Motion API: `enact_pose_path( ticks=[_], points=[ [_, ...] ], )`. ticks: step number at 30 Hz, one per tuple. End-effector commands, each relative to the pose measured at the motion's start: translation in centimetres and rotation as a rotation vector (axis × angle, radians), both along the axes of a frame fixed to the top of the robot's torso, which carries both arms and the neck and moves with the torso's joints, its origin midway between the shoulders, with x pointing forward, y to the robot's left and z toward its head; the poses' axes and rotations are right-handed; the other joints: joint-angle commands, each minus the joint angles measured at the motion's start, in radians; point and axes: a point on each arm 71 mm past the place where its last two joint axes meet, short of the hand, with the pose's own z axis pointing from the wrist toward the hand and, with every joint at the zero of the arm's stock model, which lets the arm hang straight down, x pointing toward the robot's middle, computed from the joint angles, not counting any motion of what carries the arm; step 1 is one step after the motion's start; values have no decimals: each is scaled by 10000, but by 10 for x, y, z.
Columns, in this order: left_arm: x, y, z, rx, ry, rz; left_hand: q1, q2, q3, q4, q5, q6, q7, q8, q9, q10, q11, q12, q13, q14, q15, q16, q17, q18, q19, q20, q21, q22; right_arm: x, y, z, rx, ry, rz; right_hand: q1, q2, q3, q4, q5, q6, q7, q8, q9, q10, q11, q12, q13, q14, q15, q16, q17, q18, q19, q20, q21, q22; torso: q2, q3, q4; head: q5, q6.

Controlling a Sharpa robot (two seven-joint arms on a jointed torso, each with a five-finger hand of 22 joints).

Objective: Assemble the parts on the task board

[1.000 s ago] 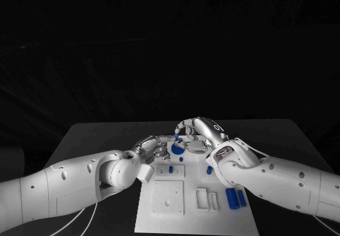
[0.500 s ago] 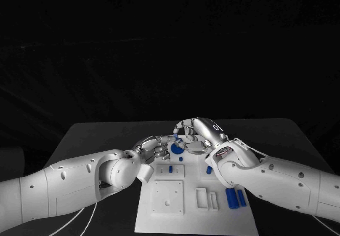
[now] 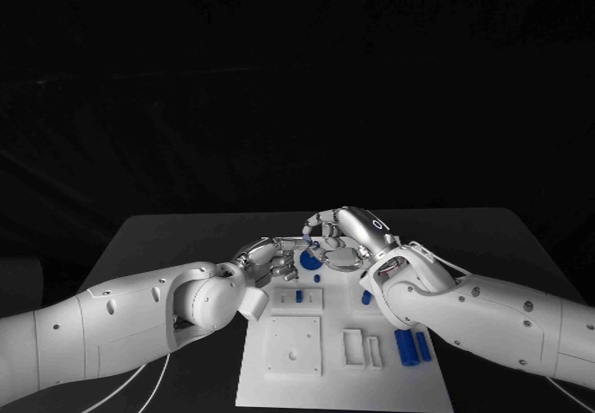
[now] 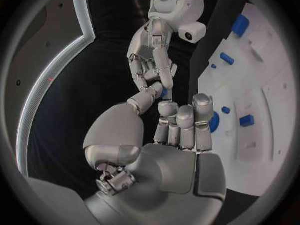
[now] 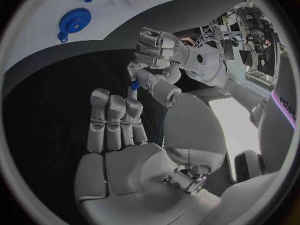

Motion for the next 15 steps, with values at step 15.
enact_pose_path(
  ticks=[15],
  points=[
    [-2, -3, 1, 119, -243, -704, -597, -700, -504, 147, 468, -1077, 442, -554, -213, -327, 380, -68, 32, -36, 147, -198, -147, 190, -78, -759, 53, 141, 1, 1, -5, -379, 643, 537, -269, 244, 360, 393, 155, 57, 161, -158, 176, -109, 37, -55, 65, -139, 52, 72, 44, 311, -153, 14, 111, 31, 0, -5, 5, -6, -21]
  ],
)
